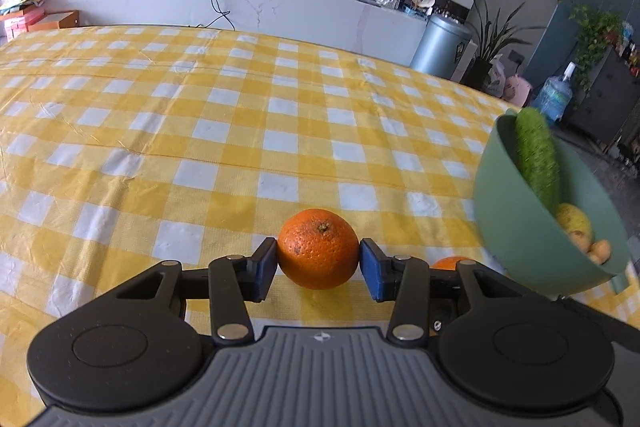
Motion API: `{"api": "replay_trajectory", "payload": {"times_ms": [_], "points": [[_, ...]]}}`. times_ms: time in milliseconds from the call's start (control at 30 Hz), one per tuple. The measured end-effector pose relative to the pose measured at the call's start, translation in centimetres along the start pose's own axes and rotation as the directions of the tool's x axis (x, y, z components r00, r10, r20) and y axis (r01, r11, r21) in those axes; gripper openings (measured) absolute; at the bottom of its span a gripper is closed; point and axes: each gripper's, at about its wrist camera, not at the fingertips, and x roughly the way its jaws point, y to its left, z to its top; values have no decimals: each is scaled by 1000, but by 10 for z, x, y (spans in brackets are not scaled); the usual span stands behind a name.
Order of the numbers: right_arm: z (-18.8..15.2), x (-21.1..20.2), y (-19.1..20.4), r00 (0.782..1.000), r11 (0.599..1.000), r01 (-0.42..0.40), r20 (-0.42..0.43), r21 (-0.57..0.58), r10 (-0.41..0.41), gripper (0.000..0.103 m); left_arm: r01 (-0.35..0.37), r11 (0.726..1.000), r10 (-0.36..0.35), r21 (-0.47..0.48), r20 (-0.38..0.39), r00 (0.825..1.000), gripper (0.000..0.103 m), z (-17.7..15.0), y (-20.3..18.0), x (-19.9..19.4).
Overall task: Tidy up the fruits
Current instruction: 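Close the left gripper on the orange and lift it, then carry the orange into the colander while the right gripper carries the other orange there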
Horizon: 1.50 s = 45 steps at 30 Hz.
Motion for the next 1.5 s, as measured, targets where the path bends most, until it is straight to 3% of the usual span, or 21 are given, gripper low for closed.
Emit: {"api": "replay_trajectory", "payload": {"times_ms": [433,800,1100,1500], "points": [[5,-55,-16,995,998,-59,75,0,59,45,46,999,-46,-9,28,999,50,3,-27,-41],[14,-104,-60,990,1000,-12,137,26,8,45,90,991,-95,96,53,994,50,5,-84,-65],[34,-120,-112,991,998,44,132,-36,-39,45,150,970,-157,189,27,987,50,15,-129,-58],[64,-93,-178,995,988,75,69,-137,-66,45,246,929,-234,275,-77,969,50,25,-174,-15]]}}
